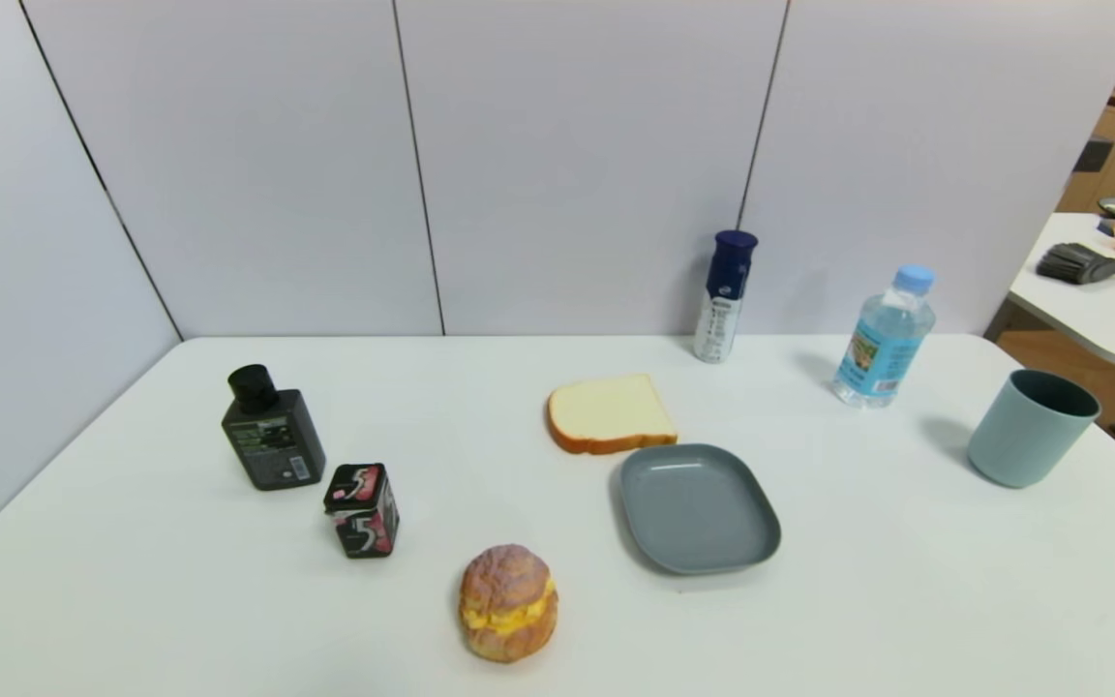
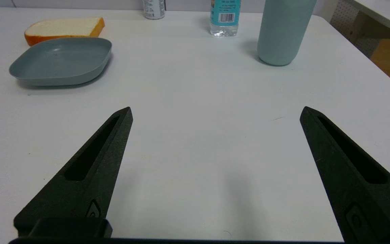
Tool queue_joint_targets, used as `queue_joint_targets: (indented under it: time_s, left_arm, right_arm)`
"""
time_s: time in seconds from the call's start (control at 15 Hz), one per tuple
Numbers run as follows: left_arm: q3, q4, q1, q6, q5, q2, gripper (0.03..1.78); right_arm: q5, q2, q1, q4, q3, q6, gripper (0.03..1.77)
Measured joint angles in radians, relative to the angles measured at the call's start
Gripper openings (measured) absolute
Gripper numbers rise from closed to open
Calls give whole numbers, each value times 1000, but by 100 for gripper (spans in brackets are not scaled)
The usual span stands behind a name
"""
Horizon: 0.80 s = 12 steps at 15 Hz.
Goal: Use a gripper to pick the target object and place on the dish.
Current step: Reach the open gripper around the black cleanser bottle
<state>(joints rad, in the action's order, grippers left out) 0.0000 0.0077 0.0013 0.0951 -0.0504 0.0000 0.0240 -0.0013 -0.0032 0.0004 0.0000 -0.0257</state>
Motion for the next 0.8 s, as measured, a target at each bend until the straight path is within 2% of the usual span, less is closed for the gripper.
queue_joint_targets:
  time_s: [0.8]
  left_arm:
    - [0,0,1,-16,11,0,169]
  right_arm:
    - [0,0,0,0,0,0,171]
